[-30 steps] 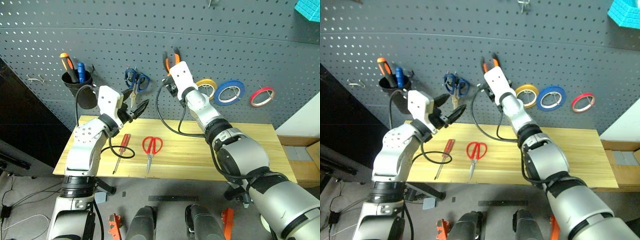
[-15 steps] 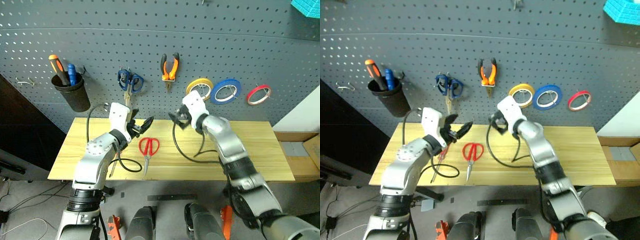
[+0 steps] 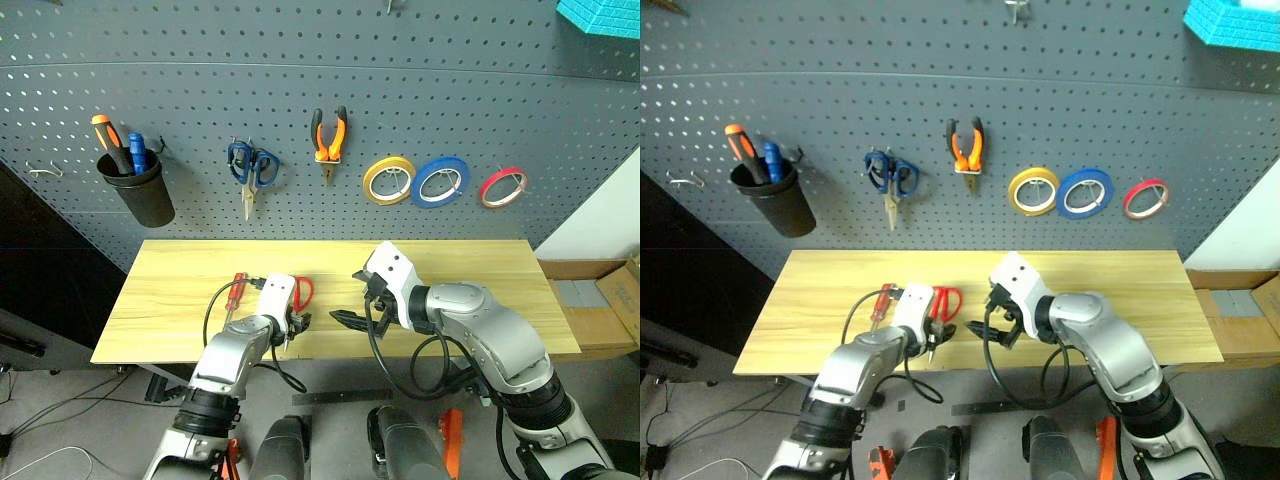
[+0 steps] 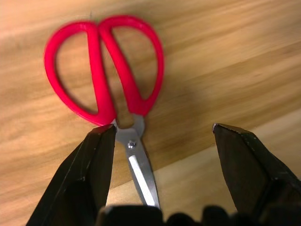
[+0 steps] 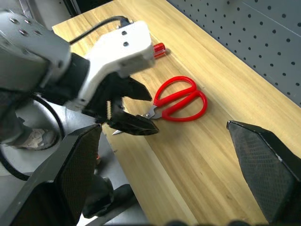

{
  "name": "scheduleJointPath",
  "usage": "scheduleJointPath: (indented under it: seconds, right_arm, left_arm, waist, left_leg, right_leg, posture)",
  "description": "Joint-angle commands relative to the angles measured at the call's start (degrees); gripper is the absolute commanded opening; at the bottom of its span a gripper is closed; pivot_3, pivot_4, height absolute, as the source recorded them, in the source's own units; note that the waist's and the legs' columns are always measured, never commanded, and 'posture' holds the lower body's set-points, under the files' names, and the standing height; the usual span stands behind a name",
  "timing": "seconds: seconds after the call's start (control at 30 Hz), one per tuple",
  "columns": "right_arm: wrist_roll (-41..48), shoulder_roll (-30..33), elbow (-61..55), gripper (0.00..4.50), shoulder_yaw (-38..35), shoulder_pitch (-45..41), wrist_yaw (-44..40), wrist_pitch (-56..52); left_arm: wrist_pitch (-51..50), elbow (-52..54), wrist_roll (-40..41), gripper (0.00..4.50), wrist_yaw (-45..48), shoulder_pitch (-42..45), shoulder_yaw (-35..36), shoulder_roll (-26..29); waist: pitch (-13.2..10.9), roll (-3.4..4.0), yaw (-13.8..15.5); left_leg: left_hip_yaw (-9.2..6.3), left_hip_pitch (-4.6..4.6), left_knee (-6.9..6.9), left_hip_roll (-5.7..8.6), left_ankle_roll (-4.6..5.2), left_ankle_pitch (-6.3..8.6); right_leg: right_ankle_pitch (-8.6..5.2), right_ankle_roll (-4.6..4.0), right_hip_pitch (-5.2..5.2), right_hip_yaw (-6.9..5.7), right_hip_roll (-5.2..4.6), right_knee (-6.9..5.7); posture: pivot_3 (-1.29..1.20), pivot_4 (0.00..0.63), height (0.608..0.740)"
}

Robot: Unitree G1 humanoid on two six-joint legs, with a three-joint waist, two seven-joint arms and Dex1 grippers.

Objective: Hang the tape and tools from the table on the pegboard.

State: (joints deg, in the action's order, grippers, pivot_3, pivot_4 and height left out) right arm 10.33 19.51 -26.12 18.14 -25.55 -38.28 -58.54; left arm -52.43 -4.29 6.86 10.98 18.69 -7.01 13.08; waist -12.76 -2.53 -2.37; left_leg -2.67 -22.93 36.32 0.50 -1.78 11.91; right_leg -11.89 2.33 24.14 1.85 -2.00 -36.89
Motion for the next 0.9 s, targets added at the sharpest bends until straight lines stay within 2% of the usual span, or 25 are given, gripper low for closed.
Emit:
scheduleJointPath:
  seconds: [0.03,0.37,0.63,0.73,0.9]
  right_arm:
    - [1.5,0.8,-2.8,4.43,-0.1,-1.1,0.6,-1.1]
    - [4.1,2.7,-2.8,4.43,-0.9,-2.2,1.5,-3.2]
    - [5.8,3.6,-2.2,4.43,-1.2,-3.4,2.2,-3.5]
    - [6.3,3.9,-2.2,4.50,-1.3,-3.6,2.6,-3.7]
    - [7.0,4.1,-1.9,4.50,-1.5,-3.7,3.4,-4.5]
  left_arm:
    - [0.3,-3.2,-2.4,3.52,-4.4,2.4,1.5,-1.9]
    - [-5.0,-5.4,-2.9,3.52,-8.3,4.0,4.7,-5.1]
    - [-5.1,-10.4,-3.0,3.52,-10.4,4.5,7.6,-7.0]
    - [-4.1,-12.3,-3.0,2.91,-10.8,4.7,8.4,-7.3]
    - [0.7,-13.2,-3.3,1.22,-8.6,3.9,6.9,-6.9]
  waist:
    - [0.0,0.00,0.0]
    - [0.0,0.00,-0.4]
    - [0.0,-0.01,-0.6]
    - [0.0,-0.01,-0.7]
    - [0.0,0.05,-0.7]
  left_leg:
    - [0.01,-0.02,-0.01,0.00,-0.03,0.02]
    - [0.05,-0.02,-0.01,0.00,-0.07,0.07]
    - [0.15,0.00,-0.01,0.00,-0.07,0.06]
    - [0.17,0.02,-0.01,0.00,-0.07,0.07]
    - [0.20,0.03,-0.01,0.00,-0.07,0.07]
  right_leg:
    - [0.00,0.00,0.01,0.00,0.00,0.02]
    - [-0.01,0.02,0.02,0.03,-0.01,0.04]
    - [-0.02,0.02,0.01,0.03,-0.01,0.03]
    - [-0.02,0.03,0.00,0.04,-0.01,0.03]
    - [-0.02,0.03,-0.01,0.06,-0.01,0.03]
  posture:
    - [-0.09,0.178,0.740]
    - [-0.09,0.180,0.740]
    - [-0.09,0.182,0.740]
    - [-0.10,0.183,0.740]
    - [-0.10,0.181,0.740]
